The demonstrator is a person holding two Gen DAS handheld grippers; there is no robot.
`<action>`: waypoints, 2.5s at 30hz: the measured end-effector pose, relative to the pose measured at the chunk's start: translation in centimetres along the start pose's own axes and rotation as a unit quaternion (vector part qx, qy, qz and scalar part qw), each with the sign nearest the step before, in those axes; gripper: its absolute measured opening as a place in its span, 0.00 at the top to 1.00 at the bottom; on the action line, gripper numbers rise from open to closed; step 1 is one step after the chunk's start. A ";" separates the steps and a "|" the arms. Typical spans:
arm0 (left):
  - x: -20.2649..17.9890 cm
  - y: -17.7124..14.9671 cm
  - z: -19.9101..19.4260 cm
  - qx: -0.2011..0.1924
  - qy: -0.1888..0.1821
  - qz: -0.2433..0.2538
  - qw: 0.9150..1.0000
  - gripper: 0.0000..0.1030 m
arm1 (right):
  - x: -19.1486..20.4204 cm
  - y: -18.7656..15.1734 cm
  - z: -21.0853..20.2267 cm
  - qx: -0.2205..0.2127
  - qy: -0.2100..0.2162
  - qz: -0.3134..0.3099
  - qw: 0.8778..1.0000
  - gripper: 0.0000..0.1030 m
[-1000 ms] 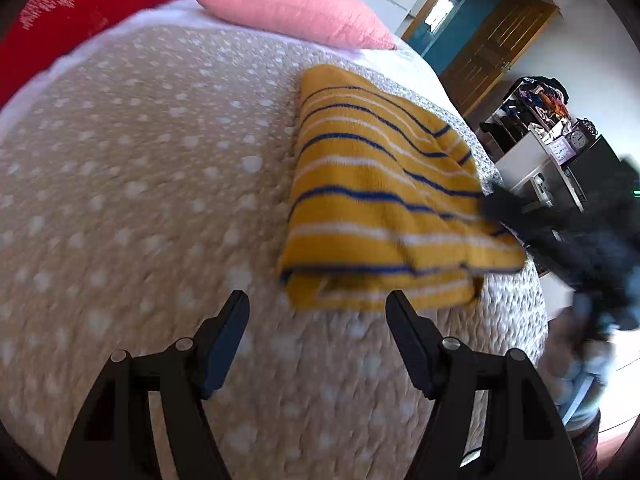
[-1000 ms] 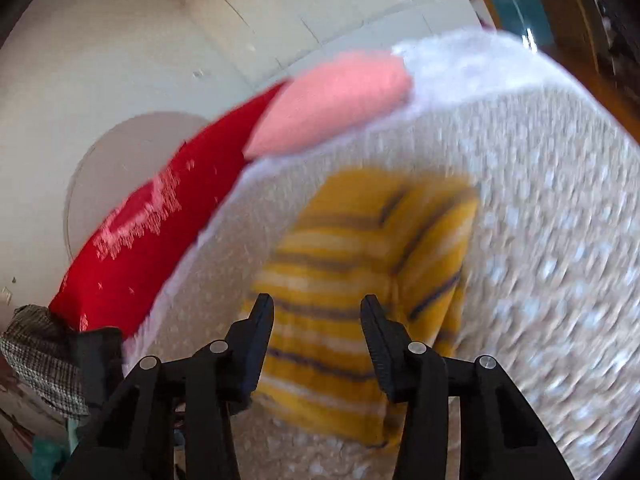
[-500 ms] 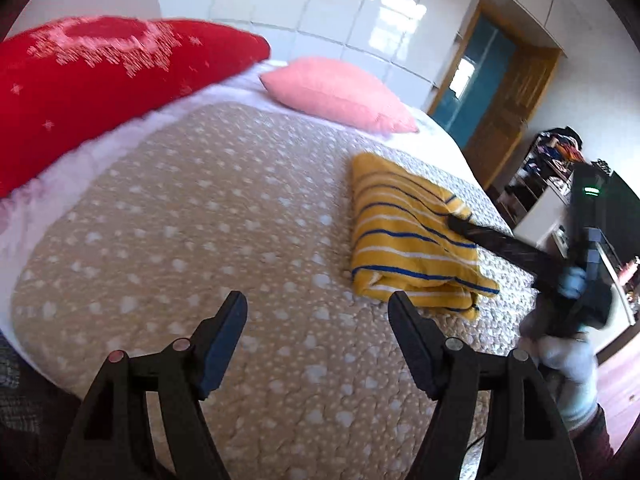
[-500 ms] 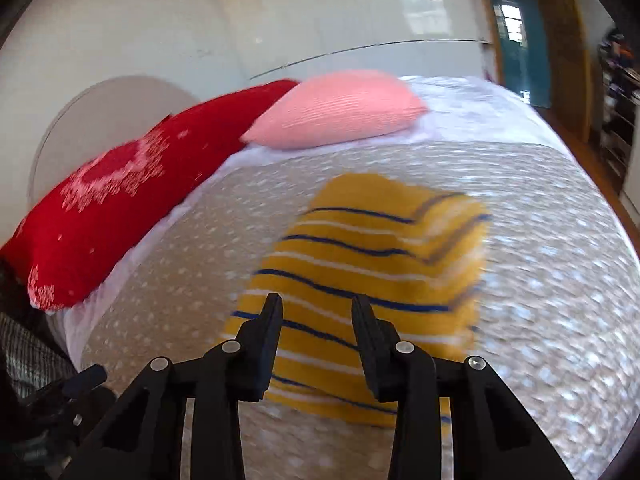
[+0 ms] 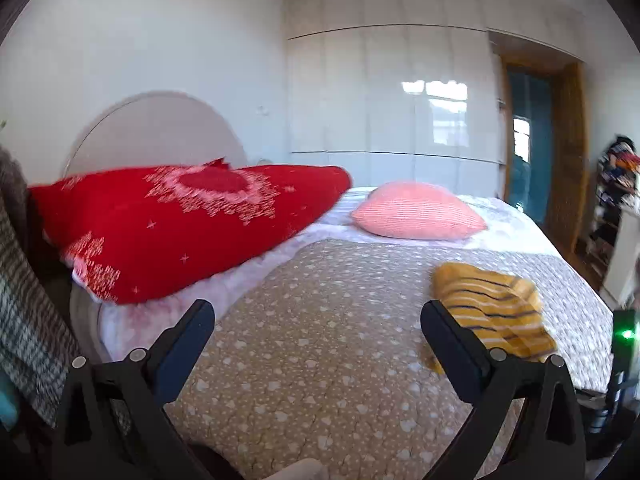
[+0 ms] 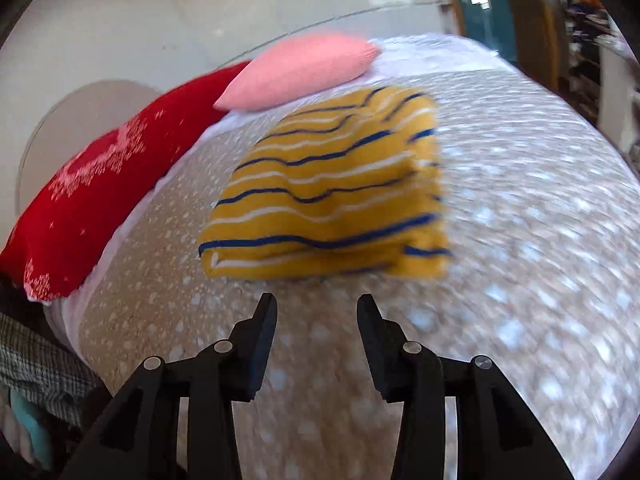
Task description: Fold small clothes
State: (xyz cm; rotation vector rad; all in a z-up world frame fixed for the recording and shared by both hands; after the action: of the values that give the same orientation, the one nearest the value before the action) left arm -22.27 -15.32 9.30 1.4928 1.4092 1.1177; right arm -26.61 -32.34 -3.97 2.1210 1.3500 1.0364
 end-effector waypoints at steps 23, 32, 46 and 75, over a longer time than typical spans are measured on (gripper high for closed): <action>-9.5 -3.7 -3.5 0.111 -0.141 0.061 0.982 0.00 | -2.6 0.3 -16.4 -0.249 -0.132 0.006 0.959 0.00; -10.1 -5.4 -3.2 0.140 -0.149 0.070 0.976 0.00 | -2.4 -0.3 -15.0 -0.227 -0.146 0.026 0.963 0.00; -8.9 -8.8 -0.6 0.213 -0.127 0.066 0.967 0.00 | -1.4 -3.7 -9.0 -0.094 -0.165 0.006 0.982 0.00; -9.9 -10.6 -0.2 0.239 -0.129 0.097 0.957 0.00 | -1.7 -4.6 -7.7 -0.070 -0.167 0.007 0.983 0.00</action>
State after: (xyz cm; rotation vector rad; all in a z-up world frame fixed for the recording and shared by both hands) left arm -25.73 -24.34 -1.53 2.0738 1.4314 0.6770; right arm -35.71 -32.12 -2.83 2.0868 1.0710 0.7158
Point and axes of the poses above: each gripper's, at about its wrist camera, not at the fingertips, and z roughly the way its jaws point, x to its left, y to its top, the point moved 5 cm from there along z, roughly the way its jaws point, and after that the axes turned 8 degrees about y, right-handed, at the moved point
